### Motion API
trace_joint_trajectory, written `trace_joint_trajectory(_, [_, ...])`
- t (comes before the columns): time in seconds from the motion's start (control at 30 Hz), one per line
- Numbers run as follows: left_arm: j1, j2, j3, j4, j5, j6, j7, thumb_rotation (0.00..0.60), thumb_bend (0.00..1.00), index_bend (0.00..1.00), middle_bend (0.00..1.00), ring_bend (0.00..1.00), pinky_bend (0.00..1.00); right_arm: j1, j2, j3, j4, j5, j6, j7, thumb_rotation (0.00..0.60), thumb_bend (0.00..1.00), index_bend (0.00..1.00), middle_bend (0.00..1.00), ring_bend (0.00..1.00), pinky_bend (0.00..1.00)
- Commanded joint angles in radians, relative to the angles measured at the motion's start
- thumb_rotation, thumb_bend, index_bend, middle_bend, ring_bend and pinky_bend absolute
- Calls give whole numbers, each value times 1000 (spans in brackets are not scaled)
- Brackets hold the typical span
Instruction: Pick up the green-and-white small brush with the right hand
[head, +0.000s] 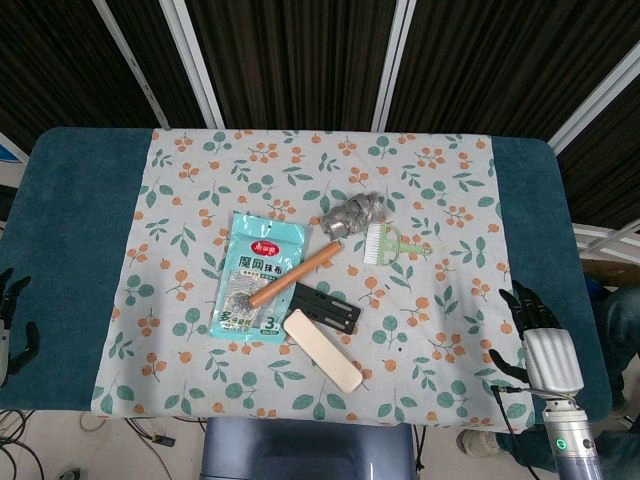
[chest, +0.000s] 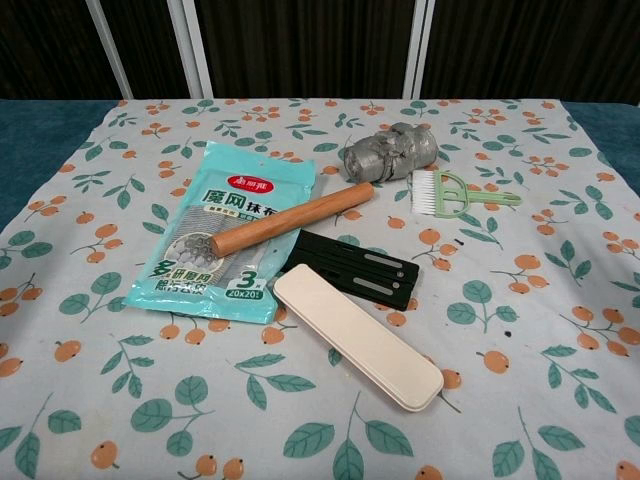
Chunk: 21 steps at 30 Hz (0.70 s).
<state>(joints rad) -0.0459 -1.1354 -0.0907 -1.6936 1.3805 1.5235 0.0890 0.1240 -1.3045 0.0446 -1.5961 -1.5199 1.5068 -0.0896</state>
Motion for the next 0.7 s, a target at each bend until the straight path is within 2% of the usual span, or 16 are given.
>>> trace_joint_trajectory(0.03, [0, 0, 0, 1, -1, 0, 1, 600, 577, 117, 8, 17, 0, 0, -1, 1, 1, 0, -3, -1, 600, 266, 105, 26, 94, 217])
trace_joint_trajectory(0.7, [-4, 2, -1, -6, -15, -17, 19, 600, 577, 114, 8, 17, 0, -2, -7, 11, 6, 22, -29, -5, 600, 266, 92, 49, 93, 218])
